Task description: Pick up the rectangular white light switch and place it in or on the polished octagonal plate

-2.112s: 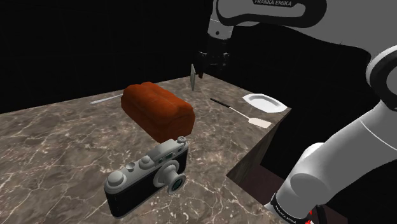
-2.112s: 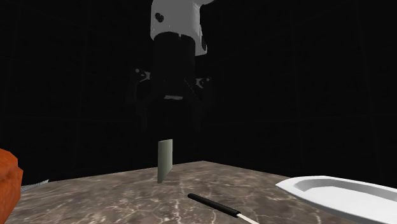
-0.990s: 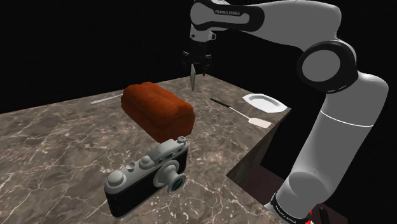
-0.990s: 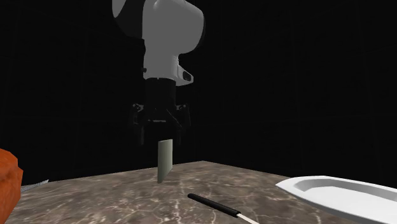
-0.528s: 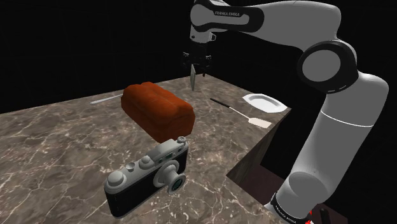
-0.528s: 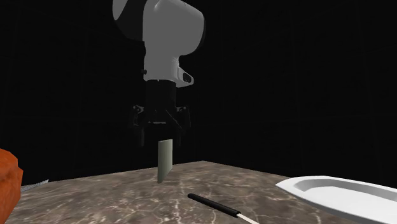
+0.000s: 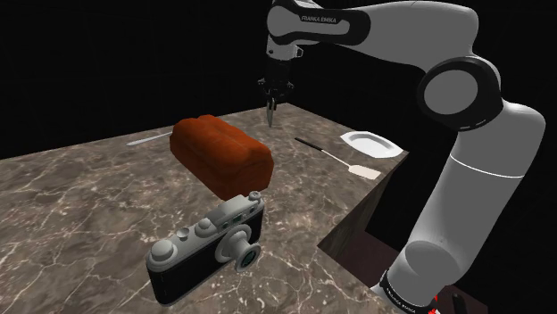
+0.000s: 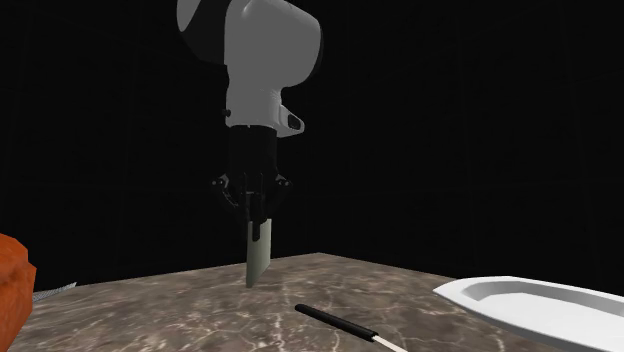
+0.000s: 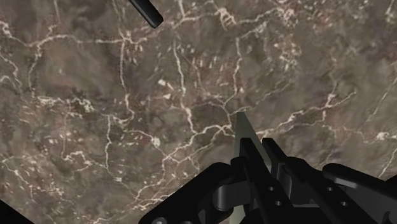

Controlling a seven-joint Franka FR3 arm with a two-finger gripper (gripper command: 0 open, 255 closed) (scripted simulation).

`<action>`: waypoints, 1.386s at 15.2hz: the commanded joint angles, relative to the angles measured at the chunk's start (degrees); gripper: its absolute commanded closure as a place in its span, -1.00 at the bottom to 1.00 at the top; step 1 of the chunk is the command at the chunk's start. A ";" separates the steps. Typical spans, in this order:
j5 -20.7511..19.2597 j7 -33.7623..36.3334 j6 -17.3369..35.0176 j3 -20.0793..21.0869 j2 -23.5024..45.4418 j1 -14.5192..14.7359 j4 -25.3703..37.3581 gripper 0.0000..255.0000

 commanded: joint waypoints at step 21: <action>0.00 -1.38 -14.38 -0.29 0.97 -0.49 15.37 1.00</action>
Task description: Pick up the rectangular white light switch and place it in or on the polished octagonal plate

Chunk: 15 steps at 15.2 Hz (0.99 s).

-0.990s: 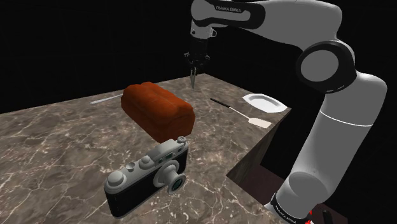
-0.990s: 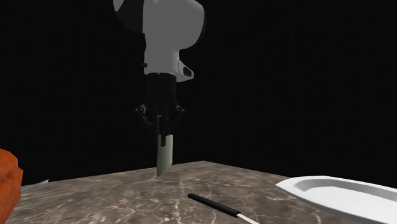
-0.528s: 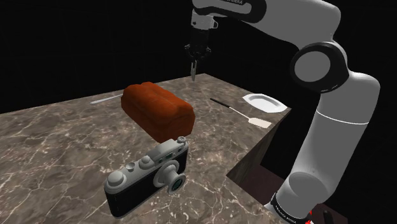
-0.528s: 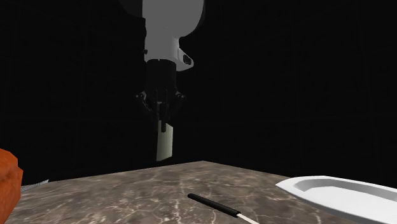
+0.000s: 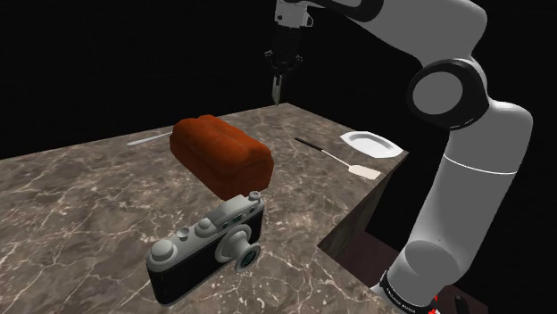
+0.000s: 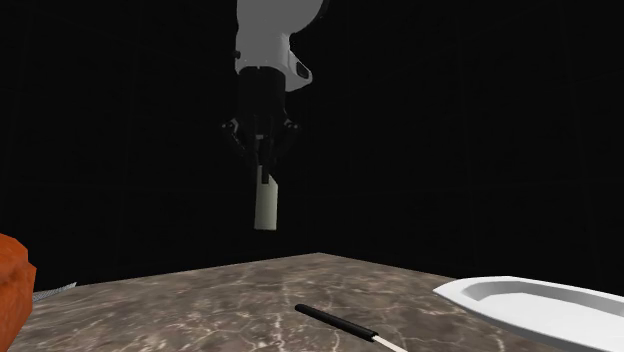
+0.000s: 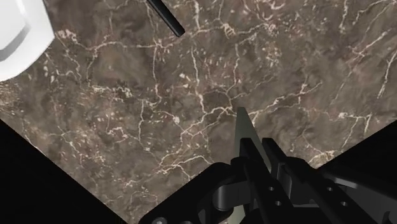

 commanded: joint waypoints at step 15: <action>0.32 -10.52 0.99 -6.12 -33.55 -4.75 -34.20 1.00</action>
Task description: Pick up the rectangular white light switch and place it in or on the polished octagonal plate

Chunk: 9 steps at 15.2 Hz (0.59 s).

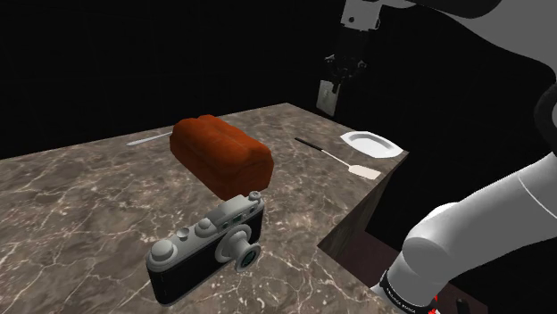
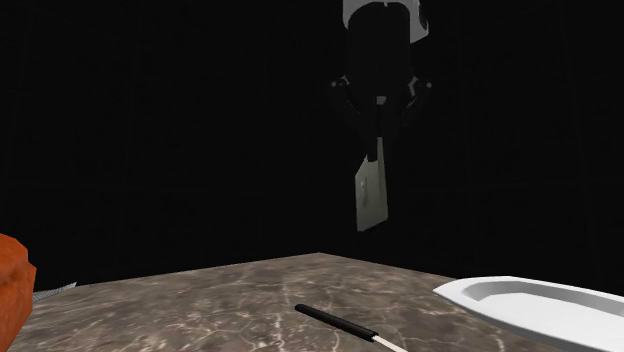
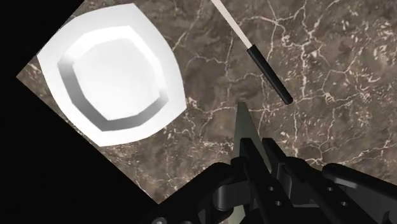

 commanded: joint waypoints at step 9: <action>-3.52 -7.95 -6.25 -5.53 -15.99 -2.49 -9.34 1.00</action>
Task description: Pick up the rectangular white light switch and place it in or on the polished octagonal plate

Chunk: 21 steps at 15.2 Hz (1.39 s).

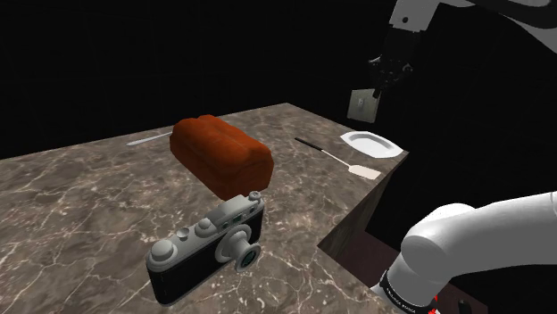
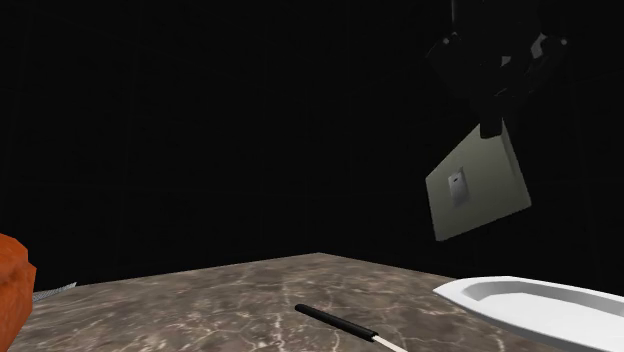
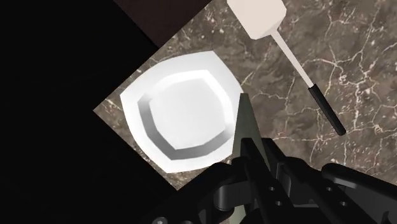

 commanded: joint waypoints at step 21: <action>-4.22 -4.08 5.59 -4.20 -15.00 -2.27 -20.16 1.00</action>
